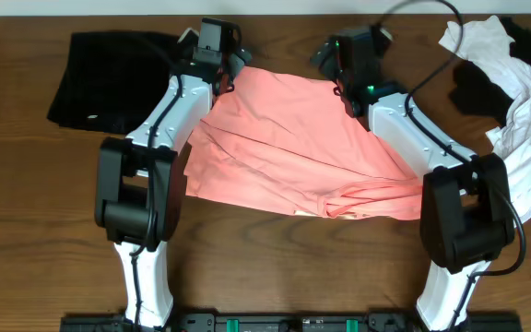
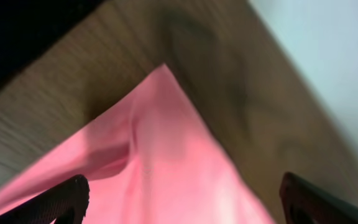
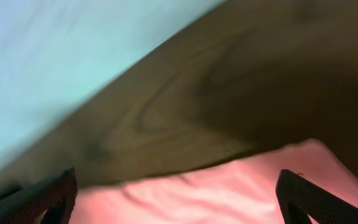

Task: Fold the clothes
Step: 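Raise both grippers away from the shirt toward the top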

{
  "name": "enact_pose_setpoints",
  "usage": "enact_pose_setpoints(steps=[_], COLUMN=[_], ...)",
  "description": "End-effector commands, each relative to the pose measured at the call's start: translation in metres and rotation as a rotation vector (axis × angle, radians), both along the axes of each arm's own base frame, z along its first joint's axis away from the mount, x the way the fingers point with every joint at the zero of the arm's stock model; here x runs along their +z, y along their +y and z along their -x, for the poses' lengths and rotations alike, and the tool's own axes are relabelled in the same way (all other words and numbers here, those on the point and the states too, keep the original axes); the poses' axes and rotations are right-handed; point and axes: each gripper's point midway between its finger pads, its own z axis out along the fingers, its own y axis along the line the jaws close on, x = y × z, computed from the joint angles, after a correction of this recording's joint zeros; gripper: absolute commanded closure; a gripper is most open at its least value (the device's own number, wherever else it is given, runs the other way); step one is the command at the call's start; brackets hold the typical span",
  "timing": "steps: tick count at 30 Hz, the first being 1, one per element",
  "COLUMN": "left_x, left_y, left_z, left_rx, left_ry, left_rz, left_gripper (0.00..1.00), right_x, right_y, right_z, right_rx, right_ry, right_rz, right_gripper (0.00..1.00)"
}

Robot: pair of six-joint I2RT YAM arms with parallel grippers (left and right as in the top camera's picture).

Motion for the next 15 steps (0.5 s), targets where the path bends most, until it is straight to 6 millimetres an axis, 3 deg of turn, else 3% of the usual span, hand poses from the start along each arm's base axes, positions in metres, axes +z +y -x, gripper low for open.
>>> enact_pose_setpoints(steps=[1,5,11,15], left_x=[0.024,0.048,0.109,0.124], left_y=[-0.006,0.004,0.016,0.03], left_z=[0.007,0.014,0.001,-0.012], left_rx=[-0.303,-0.356,-0.408,-0.371], left_ry=[-0.009,0.047,-0.029,-0.086], left_rz=[-0.173,-0.224,-0.299,-0.343], left_gripper=[0.02,0.02,0.02,0.02], right_x=[0.016,0.038,0.084,0.094], right_y=[0.007,-0.004,-0.017,-0.02], right_z=[0.0,-0.003,-0.012,-0.015], right_rx=[0.266,0.277,0.35,0.404], right_ry=[-0.038,-0.001,-0.03,-0.061], right_rz=[0.236,0.218,0.208,0.253], right_gripper=[0.01,0.01,0.01,0.01])
